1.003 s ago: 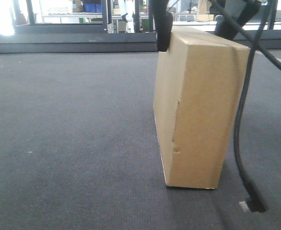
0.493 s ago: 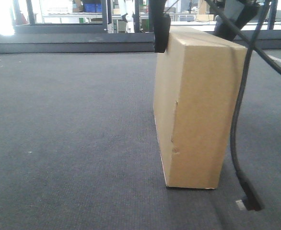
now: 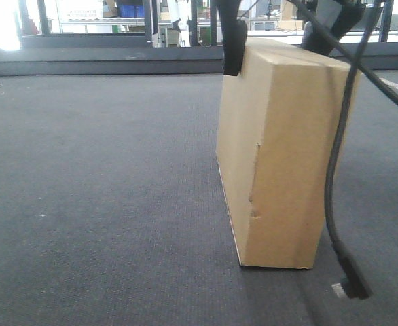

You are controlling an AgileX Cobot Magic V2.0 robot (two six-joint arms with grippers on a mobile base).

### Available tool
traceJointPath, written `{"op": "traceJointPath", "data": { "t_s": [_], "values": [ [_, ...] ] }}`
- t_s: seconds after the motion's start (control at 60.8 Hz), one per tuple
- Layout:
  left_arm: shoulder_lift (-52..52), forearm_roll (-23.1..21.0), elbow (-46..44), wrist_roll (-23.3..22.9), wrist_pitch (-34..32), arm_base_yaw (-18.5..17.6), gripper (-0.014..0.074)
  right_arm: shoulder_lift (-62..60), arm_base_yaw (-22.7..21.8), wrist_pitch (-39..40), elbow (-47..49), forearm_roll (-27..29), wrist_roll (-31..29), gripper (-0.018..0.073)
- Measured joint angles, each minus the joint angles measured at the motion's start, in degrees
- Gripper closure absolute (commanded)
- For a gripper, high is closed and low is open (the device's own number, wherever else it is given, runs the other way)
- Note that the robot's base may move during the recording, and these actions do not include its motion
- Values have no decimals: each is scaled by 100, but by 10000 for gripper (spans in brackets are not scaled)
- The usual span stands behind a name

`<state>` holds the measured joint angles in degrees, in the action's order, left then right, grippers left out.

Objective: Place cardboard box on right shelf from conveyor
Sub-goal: 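Close the right gripper on the cardboard box's top edge and lift, then raise the held box clear of the conveyor with the right gripper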

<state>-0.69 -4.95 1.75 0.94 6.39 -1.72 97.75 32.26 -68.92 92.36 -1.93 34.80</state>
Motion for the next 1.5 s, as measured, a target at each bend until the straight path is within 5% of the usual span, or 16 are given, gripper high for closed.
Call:
{"op": "traceJointPath", "data": {
  "t_s": [0.329,0.608,0.789,1.118,1.282,1.496],
  "values": [
    [0,0,0,0,0,0,715,-456,-13,-50,0,12,-114,246],
    [0,0,0,0,0,0,715,-1363,-670,481,-353,36,-1301,246],
    [0,0,0,0,0,0,715,-2517,-1409,1807,-1560,62,-2134,246],
    [0,0,0,0,0,0,715,-4587,-2956,4678,-4030,143,-2337,246],
    [0,0,0,0,0,0,715,-5355,-3285,5530,-5019,50,-2548,246],
    [0,0,0,0,0,0,715,-6311,-3298,5662,-5800,-300,-3068,246]
  ]
}}
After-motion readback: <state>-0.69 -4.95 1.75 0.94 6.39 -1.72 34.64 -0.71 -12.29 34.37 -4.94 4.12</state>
